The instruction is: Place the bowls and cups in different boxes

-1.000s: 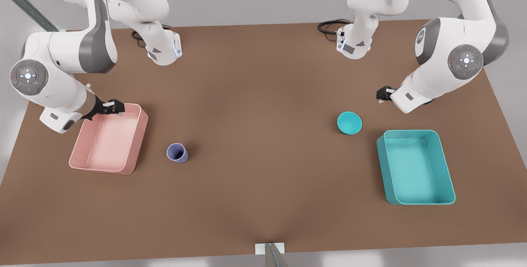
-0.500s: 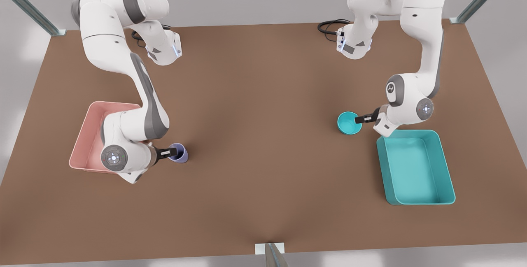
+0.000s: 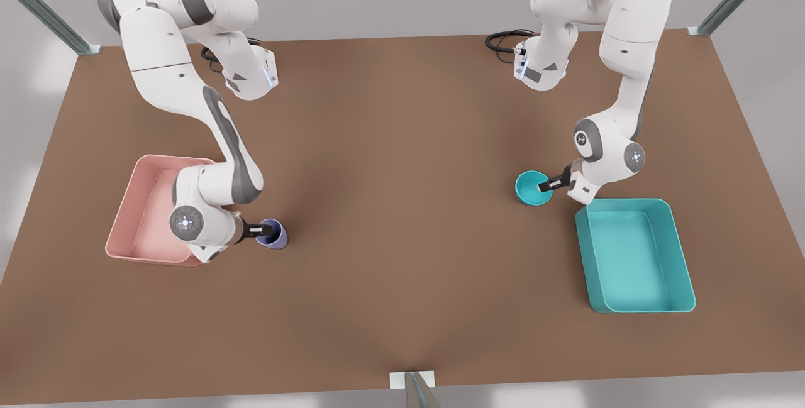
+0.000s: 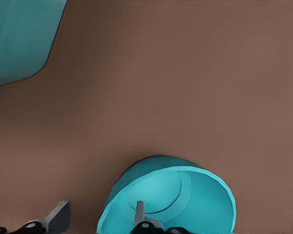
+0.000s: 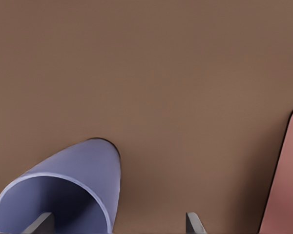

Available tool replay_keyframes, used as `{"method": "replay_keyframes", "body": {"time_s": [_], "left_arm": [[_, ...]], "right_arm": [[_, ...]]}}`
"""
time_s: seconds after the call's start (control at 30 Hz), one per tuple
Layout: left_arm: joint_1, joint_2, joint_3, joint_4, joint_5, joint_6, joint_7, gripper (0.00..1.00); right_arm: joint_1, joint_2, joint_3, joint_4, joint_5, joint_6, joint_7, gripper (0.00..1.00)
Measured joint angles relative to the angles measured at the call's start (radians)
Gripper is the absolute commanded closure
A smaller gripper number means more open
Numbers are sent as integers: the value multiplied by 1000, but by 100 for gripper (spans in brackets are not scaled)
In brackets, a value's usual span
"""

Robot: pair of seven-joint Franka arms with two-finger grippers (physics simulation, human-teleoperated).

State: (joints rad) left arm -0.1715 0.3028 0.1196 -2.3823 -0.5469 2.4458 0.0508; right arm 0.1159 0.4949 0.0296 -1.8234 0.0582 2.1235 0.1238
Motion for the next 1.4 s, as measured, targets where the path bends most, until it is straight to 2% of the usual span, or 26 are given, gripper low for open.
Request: {"method": "replay_keyframes", "body": {"time_s": [0.07,0.2,0.23,0.3,0.33,0.4,0.43,0.53,0.6,0.8,0.9,1.0,1.27,1.3,1.33,1.37,1.4], "left_arm": [[0,0,0,1,-30,0,18,78],[1,-7,1,12,-53,-13,45,79],[3,-19,3,22,-55,-25,50,79],[3,-44,13,47,-54,-55,60,79],[-4,-72,34,90,-53,-86,63,79],[-4,-114,84,289,-36,-194,57,79],[-3,-119,94,391,3,-245,54,79],[5,-53,103,675,174,-396,48,79],[42,-10,112,734,267,-467,62,79],[134,107,135,755,394,-508,133,79],[157,190,137,752,399,-463,159,79],[168,266,136,755,376,-397,181,79],[191,387,132,754,316,-283,224,79],[192,392,132,755,314,-274,229,50],[193,393,132,756,312,-266,234,6],[194,390,132,758,309,-261,240,0],[195,377,132,759,304,-258,248,0]], "right_arm": [[1,5,0,-16,-2,27,8,0],[7,21,0,-34,-5,66,21,1],[7,24,0,-34,-5,72,24,8],[7,29,0,-35,-5,82,29,42],[8,31,-1,-35,-4,85,30,52],[11,33,-1,-31,4,89,28,73],[13,34,-1,-28,12,90,24,79],[15,35,0,-16,9,89,24,79],[10,23,1,-5,5,83,25,79],[-97,-225,-9,5,-3,-48,-51,79],[-152,-276,-70,25,-44,-128,-122,79],[-173,-270,-132,28,-75,-175,-194,79],[-255,-101,-142,33,-91,-157,-339,79],[-254,-78,-141,31,-89,-142,-352,79],[-253,-56,-140,29,-88,-125,-366,79],[-253,-39,-139,28,-86,-109,-378,79],[-253,-26,-139,27,-85,-94,-390,79]]}}
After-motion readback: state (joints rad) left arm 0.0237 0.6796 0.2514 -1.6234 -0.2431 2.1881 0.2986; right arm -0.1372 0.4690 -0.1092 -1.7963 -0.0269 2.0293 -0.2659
